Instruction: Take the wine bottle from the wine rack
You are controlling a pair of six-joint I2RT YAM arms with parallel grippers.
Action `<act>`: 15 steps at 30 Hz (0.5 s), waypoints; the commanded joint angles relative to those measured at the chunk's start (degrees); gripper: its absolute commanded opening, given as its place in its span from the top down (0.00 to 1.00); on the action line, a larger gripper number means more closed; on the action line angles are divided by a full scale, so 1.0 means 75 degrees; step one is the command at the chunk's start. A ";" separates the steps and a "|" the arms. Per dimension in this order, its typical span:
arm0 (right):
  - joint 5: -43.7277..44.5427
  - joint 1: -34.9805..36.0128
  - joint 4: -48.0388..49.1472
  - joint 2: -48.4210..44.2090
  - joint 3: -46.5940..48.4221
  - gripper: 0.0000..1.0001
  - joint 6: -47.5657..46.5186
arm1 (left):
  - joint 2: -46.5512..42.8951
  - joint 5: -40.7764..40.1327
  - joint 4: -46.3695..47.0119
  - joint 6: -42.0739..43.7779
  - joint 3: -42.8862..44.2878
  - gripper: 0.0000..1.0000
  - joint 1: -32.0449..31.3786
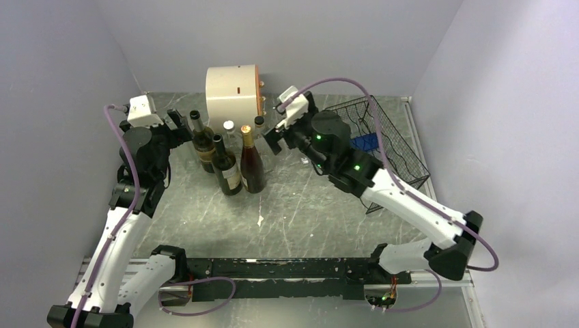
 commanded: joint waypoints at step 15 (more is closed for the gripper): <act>0.1420 -0.0070 -0.1561 -0.1470 -0.1372 0.00 0.0289 | -0.0023 0.0216 0.0171 -0.0120 0.0121 0.07 -0.0025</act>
